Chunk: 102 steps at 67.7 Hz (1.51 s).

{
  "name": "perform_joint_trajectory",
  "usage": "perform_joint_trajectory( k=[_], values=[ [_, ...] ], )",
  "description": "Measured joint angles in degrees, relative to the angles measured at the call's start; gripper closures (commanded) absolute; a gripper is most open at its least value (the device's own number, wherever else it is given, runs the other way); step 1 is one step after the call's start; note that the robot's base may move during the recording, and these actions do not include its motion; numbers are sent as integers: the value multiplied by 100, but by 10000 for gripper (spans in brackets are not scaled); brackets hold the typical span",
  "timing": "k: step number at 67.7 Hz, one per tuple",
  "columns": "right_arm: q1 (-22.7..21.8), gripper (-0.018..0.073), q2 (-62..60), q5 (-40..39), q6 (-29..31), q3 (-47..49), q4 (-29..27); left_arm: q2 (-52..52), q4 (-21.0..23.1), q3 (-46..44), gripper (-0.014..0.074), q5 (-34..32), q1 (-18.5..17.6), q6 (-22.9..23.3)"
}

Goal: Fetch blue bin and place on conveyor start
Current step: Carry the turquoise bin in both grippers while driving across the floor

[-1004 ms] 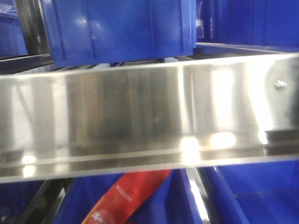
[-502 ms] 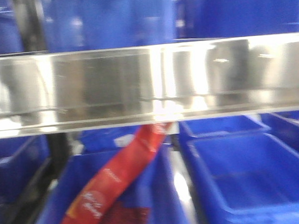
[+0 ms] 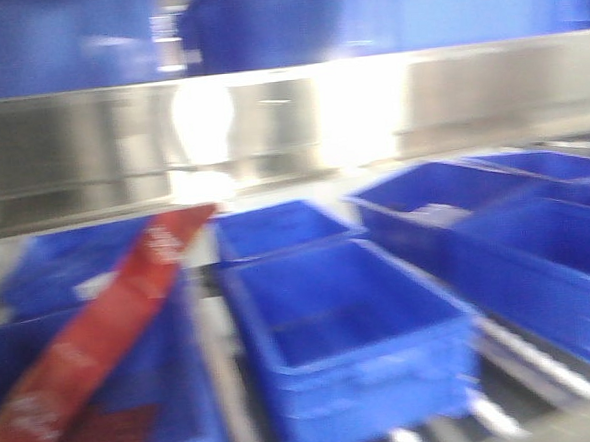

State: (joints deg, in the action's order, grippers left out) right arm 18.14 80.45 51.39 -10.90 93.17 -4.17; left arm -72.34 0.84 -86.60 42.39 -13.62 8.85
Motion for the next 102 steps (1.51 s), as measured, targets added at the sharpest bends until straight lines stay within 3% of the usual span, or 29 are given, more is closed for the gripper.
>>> perform_joint_trajectory(
  k=[102],
  values=[
    [0, 711, 0, 0, -11, 0, 0, 0, -12, 0, 708, -67, 0, -23]
  ],
)
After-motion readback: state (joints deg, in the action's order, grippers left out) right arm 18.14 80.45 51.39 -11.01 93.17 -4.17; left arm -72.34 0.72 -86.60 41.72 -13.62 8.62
